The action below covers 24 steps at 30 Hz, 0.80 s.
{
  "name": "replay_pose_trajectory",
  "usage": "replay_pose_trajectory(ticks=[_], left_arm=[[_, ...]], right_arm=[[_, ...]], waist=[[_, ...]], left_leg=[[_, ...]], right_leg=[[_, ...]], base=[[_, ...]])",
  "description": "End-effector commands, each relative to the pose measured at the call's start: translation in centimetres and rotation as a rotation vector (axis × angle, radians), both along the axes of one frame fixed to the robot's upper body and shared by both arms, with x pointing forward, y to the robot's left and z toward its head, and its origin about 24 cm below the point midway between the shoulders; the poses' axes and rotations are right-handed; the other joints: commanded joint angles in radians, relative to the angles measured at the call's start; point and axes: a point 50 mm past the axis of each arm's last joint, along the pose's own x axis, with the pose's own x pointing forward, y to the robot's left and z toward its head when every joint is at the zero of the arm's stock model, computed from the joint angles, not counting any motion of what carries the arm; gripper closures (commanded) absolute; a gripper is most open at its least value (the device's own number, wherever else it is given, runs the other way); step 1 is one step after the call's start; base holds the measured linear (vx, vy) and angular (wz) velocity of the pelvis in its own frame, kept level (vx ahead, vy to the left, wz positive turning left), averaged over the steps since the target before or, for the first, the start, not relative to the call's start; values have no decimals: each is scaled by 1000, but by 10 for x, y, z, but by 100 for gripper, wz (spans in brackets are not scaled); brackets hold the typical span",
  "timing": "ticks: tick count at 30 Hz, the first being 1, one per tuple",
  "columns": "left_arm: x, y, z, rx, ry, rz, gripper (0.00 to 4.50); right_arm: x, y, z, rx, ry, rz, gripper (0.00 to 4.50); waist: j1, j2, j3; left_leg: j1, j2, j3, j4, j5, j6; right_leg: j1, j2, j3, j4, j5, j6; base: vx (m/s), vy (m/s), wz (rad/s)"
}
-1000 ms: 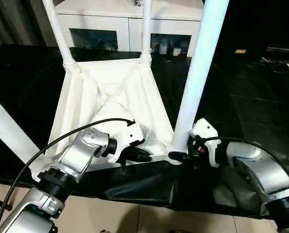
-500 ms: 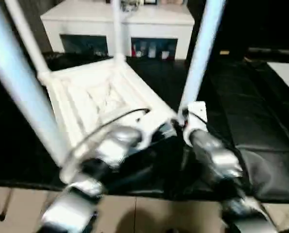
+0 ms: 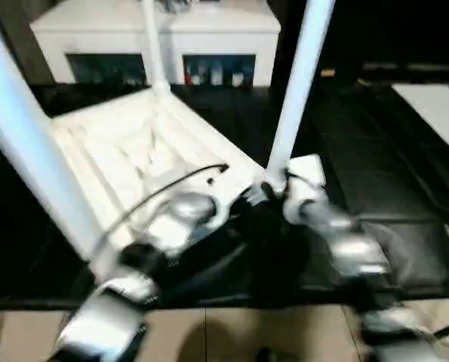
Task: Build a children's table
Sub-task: Rotate leg to tighten
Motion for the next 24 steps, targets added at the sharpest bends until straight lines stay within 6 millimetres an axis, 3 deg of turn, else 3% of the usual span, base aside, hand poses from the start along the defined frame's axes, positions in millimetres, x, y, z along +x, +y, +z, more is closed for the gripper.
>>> replay_pose_trajectory(ticks=[1, 2, 3, 5, 7, 8, 9, 10, 17, 23, 24], left_arm=[[-11, 1, 3, 6, 3, -157, 450], [-16, 6, 3, 0, 39, -195, 450], [-18, 8, 4, 3, 46, -217, 450], [-23, 14, 6, 0, 60, -273, 450], [-25, 15, 9, -25, 74, -303, 450], [-26, 15, 10, -31, 77, -310, 450], [-27, 16, 12, -38, 78, -320, 450], [-27, 16, 12, -39, 79, -322, 450], [-27, 19, 15, -34, 85, -335, 450], [-26, 20, 15, -35, 90, -336, 450], [-26, 21, 15, -34, 91, -335, 450]], right_arm=[[-9, 1, 10, 8, -7, 167, 65], [-16, -6, 11, -12, 1, 237, 65], [-19, -10, 11, -19, 7, 262, 65], [-28, -20, 11, -32, 37, 339, 65], [-33, -23, 10, -51, 50, 387, 65], [-34, -24, 10, -55, 53, 397, 65], [-34, -23, 10, -58, 60, 416, 65], [-34, -23, 11, -57, 60, 420, 65], [-32, -16, 11, -8, 69, 447, 65], [-33, -14, 8, 38, 94, 470, 112], [-34, -14, 6, 46, 105, 473, 137]], waist=[[16, -19, -62], [27, -13, -67], [36, -8, -73], [50, -12, -73], [75, -11, -76], [81, -11, -75], [83, -14, -73], [89, -11, -75], [94, -10, -71], [96, -11, -73], [96, -11, -74]], left_leg=[[7, 31, 5, -79, -376, 116], [13, 37, 9, -76, -353, 113], [10, 42, 12, -74, -290, 110], [8, 44, 22, -68, -227, 117], [8, 45, 27, -64, -147, 132], [10, 46, 29, -62, -144, 133], [4, 44, 30, -61, -146, 131], [12, 45, 31, -60, -151, 123], [17, 45, 31, -66, -218, 72], [16, 46, 33, -65, -198, 75], [16, 45, 34, -64, -188, 78]], right_leg=[[49, -26, 27, -61, -382, -190], [40, -27, 34, -56, -396, -188], [42, -22, 36, -40, -303, -214], [42, -15, 39, -23, -208, -247], [48, -15, 40, -5, -121, -270], [46, -14, 42, -3, -110, -275], [48, -14, 43, 2, -105, -275], [47, -15, 43, 2, -115, -272], [45, -12, 45, -8, -210, -238], [46, -11, 46, -3, -185, -243], [46, -10, 47, -1, -174, -246]], base=[[68, -54, 16], [83, -63, 16], [69, -59, 11], [34, -30, 5], [0, 0, 0], [0, 0, 0], [0, 0, 0], [0, 0, 0], [0, 0, 0], [0, 0, 0], [0, 0, 0]])
